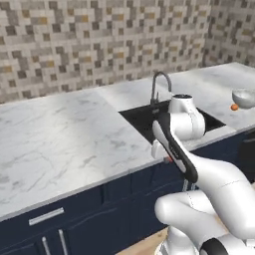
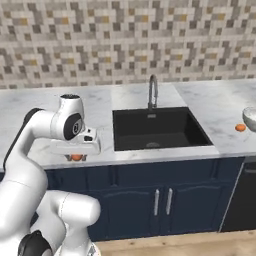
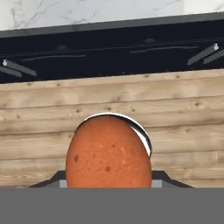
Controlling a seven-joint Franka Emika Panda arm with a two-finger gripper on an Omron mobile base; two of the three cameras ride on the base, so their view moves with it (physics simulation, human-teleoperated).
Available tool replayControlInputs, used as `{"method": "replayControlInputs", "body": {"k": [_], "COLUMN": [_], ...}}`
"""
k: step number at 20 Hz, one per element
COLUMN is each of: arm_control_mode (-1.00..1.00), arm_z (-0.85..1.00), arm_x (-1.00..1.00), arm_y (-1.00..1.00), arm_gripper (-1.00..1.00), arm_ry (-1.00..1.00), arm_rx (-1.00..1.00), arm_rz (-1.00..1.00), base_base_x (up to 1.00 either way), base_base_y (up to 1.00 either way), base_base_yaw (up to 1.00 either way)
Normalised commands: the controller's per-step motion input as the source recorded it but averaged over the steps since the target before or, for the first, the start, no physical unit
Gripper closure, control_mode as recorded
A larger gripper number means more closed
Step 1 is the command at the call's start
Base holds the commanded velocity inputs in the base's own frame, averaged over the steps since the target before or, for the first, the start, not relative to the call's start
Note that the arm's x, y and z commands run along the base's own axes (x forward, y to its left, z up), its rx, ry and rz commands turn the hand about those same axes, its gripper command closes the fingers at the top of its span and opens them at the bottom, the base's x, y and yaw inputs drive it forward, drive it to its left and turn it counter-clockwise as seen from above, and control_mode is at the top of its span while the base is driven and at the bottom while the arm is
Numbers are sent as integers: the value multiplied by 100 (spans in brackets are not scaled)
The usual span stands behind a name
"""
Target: Gather the eggs and milk located in the vicinity of the sink area and place them right next to the bowl.
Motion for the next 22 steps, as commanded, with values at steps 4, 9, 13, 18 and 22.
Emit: {"method": "replayControlInputs", "body": {"k": [4, 9, 13, 18, 22], "arm_control_mode": [100, 100, 100, 100, 100], "arm_z": [0, 0, 0, 0, 0], "arm_x": [0, 0, 0, 0, 0], "arm_y": [0, 0, 0, 0, 0], "arm_gripper": [100, 100, 100, 100, 100], "arm_ry": [0, 0, 0, 0, 0], "arm_rx": [0, 0, 0, 0, 0], "arm_rz": [0, 0, 0, 0, 0], "base_base_x": [48, 77, 91, 100, 67], "base_base_y": [-100, -100, -100, -100, -100], "base_base_yaw": [-45, -3, 11, 16, 23]}}
